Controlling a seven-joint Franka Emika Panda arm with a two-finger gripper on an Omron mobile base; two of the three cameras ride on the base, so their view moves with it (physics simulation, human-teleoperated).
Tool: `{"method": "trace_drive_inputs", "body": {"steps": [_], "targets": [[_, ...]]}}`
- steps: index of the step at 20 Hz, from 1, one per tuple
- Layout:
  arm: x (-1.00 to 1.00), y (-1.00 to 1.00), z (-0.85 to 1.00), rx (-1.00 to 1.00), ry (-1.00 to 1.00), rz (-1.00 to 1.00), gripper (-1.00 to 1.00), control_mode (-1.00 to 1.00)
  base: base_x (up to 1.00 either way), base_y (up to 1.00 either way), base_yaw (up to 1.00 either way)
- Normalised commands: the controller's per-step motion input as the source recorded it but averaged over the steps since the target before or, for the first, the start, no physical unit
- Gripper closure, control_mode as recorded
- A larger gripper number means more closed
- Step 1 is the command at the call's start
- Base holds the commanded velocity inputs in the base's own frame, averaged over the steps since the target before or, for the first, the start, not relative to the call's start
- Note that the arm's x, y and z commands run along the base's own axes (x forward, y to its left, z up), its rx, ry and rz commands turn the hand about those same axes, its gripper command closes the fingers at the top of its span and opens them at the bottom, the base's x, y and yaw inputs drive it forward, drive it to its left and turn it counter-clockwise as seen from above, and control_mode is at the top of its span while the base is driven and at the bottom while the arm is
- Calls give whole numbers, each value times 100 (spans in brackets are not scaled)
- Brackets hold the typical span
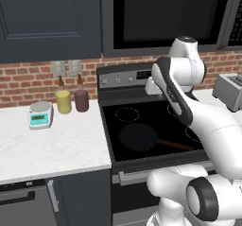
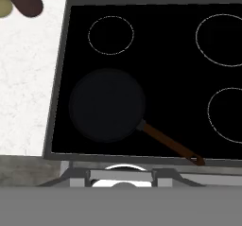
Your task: Turn off the front left burner of the stove.
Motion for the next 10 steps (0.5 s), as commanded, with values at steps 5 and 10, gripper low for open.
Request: {"method": "trace_drive_inputs", "body": {"steps": [5, 10], "targets": [[-9, -9, -5, 0, -4, 0, -100, -100, 0, 0, 0], [-36, -41, -15, 0, -21, 0, -100, -100, 0, 0, 0]]}}
